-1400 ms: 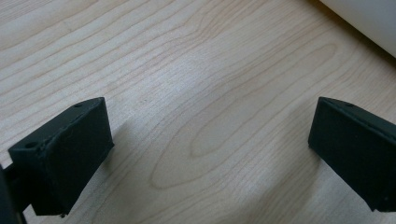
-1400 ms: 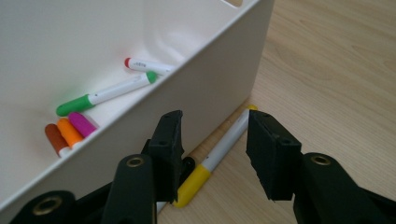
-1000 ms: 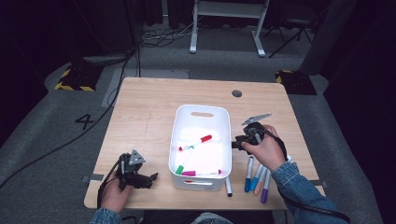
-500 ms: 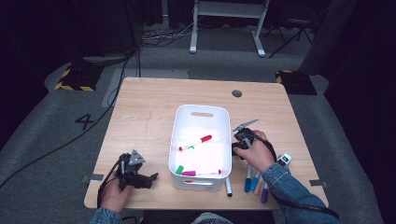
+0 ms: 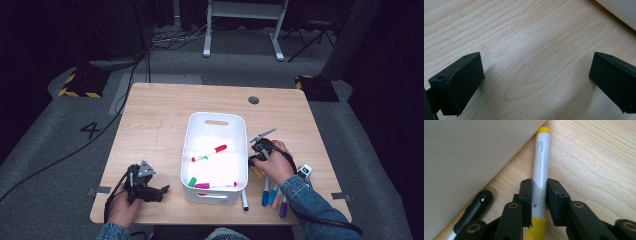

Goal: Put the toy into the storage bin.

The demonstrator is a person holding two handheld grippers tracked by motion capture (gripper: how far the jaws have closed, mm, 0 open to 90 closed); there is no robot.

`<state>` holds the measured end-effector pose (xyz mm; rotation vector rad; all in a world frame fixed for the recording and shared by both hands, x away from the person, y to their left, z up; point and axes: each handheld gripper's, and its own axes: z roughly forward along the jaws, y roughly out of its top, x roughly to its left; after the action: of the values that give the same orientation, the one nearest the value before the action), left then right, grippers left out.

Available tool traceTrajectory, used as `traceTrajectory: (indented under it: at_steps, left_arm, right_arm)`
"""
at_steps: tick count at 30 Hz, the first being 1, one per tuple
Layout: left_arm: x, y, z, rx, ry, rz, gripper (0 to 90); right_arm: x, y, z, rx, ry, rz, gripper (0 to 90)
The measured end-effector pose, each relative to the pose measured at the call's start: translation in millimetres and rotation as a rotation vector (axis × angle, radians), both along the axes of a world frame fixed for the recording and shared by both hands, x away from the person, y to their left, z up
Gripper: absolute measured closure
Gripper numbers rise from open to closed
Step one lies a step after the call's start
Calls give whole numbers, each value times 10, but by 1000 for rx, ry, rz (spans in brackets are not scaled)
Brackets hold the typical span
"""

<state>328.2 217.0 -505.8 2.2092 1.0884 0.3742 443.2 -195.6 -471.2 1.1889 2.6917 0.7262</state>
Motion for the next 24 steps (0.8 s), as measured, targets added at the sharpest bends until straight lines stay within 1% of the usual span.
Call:
traceTrajectory:
  at_steps: [1,3,4,6,7,11,12,13,14,15,16,24]
  left_arm:
    - [0,0,0,1,0,0,0]
    - [0,0,0,0,1,0,0]
    - [-1,-1,-1,0,-1,1,0]
    - [0,0,0,1,0,0,0]
    - [0,0,-1,0,-1,0,0]
    - [0,-1,-1,0,-2,1,0]
    - [0,0,-1,0,-1,1,0]
    - [0,0,-1,0,-1,1,0]
    - [0,0,0,0,0,0,0]
    - [1,0,-1,0,-1,0,0]
    - [1,0,0,0,0,0,0]
    - [1,0,1,1,3,1,0]
  right_arm:
    - [-2,3,7,-12,-4,-5,763]
    - [-1,4,9,-17,-5,-8,768]
    - [8,-3,8,-29,-9,-18,770]
    - [16,-11,7,-28,-11,-21,770]
    - [14,-12,8,-16,0,-24,771]
    - [17,-29,18,-10,5,-28,770]
    - [12,-42,50,-7,8,-38,771]
    - [12,-42,50,-7,8,-38,771]
    - [9,-51,71,4,9,-35,771]
    - [6,-75,112,13,-1,-39,771]
    - [1,-84,138,30,3,-44,771]
    - [-55,-172,350,91,-27,-59,771]
